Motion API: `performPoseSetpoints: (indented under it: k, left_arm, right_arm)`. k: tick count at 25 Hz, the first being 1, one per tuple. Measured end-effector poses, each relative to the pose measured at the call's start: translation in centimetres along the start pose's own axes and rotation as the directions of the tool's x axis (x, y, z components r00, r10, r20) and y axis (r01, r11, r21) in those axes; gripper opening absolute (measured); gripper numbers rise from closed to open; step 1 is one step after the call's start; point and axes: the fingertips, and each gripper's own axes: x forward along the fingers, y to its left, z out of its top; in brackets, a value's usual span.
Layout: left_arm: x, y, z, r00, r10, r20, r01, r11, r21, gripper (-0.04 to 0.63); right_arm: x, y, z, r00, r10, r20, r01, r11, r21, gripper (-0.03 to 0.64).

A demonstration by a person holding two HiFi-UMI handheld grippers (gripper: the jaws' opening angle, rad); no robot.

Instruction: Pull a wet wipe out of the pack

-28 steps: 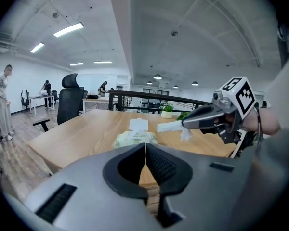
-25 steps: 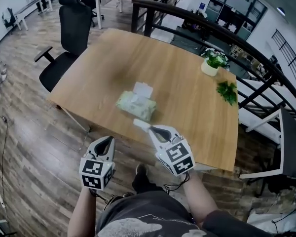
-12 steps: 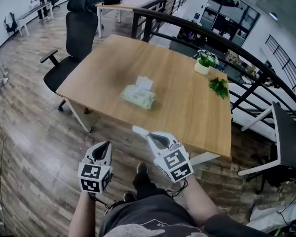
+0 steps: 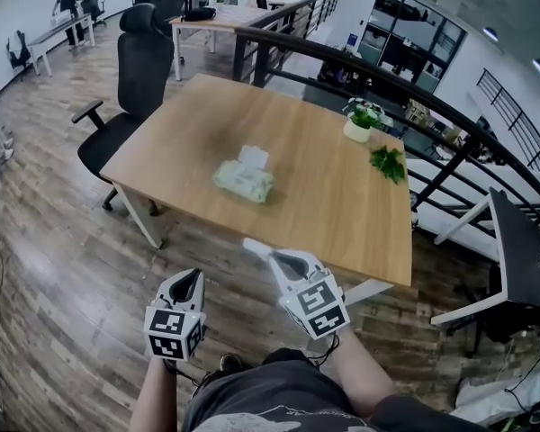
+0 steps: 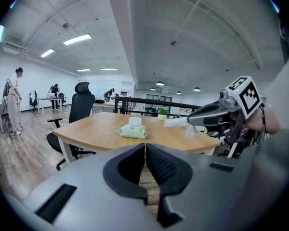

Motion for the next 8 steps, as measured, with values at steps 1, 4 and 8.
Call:
performPoseSetpoints:
  k: [1,4,8]
  left_arm:
    - [0.1,-0.3,0.1,1.0,0.006,0.001,-0.006,1.0,-0.002,0.015]
    - [0.4,-1.7,0.4,1.0,0.024,0.004,-0.024,1.0,-0.006,0.015]
    - [1.2,-4.2,0.6,0.999,0.044,0.012,-0.043,0.999,-0.026,0.015]
  right_arm:
    - [-0.1,-0.2,0.0,1.0,0.005,0.004,-0.005,1.0,-0.001,0.028]
    - [-0.7,-1.0,-0.8,1.0,0.029,0.004,-0.029,1.0,-0.003,0.028]
    - [-2.1,-2.5,-1.9,0.998,0.056,0.009,-0.056,0.998,-0.009,0.028]
